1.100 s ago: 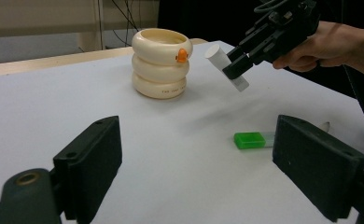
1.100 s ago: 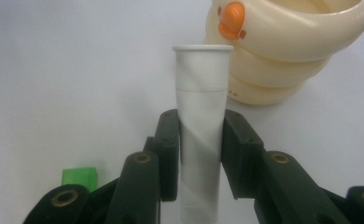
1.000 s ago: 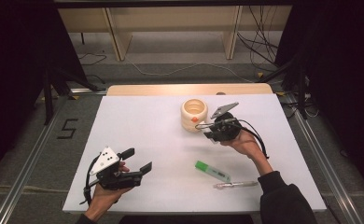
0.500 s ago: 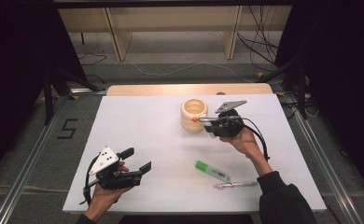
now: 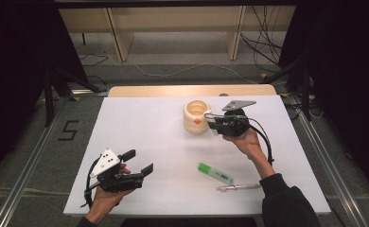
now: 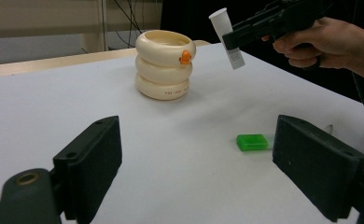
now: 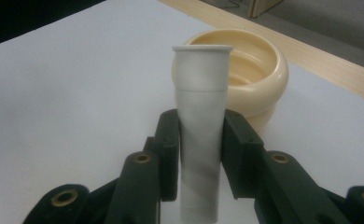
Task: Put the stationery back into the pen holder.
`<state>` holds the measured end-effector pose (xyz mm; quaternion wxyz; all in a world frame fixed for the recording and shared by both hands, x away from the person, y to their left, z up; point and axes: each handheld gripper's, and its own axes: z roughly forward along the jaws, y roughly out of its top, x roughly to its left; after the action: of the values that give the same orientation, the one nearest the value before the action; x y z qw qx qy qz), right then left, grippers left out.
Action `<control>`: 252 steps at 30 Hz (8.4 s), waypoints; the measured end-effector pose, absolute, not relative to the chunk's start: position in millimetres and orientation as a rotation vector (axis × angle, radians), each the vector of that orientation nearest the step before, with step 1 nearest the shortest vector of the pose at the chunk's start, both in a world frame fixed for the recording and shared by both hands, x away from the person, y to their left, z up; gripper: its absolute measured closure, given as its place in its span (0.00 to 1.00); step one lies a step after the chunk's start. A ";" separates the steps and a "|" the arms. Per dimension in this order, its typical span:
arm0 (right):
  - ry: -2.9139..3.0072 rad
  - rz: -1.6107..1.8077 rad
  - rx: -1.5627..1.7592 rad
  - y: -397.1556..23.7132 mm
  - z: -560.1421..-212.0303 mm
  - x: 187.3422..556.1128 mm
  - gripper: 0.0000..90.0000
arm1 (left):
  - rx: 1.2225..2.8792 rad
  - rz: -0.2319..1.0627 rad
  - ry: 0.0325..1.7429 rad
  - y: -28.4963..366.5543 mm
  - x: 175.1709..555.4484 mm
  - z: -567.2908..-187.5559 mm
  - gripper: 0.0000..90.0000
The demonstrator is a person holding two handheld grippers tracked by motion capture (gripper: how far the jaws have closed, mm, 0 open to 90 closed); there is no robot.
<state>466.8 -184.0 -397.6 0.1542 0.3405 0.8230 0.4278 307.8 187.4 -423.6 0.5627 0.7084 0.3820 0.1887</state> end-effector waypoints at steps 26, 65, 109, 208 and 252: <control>2.228 1.327 1.028 -179.1 -383.2 474.4 0.78 | 1.663 0.448 0.911 187.5 308.4 -424.9 0.17; 2.149 1.337 1.093 -141.4 -366.4 512.0 0.78 | 1.660 0.446 0.909 187.8 308.2 -424.3 0.17; 2.140 1.276 1.188 -120.4 -396.4 537.0 0.78 | 1.658 0.441 0.904 187.7 308.2 -424.3 0.17; 2.566 1.055 0.958 -157.4 -389.5 426.7 0.31 | 1.660 0.446 0.900 187.7 307.9 -423.4 0.17; 2.810 0.620 0.860 -141.8 -433.7 398.4 0.34 | 1.663 0.445 0.900 188.2 309.1 -424.1 0.17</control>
<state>398.4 -141.8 -433.7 0.0693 0.2856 0.9334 0.2061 309.1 188.2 -424.1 0.5641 0.7069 0.3826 0.1890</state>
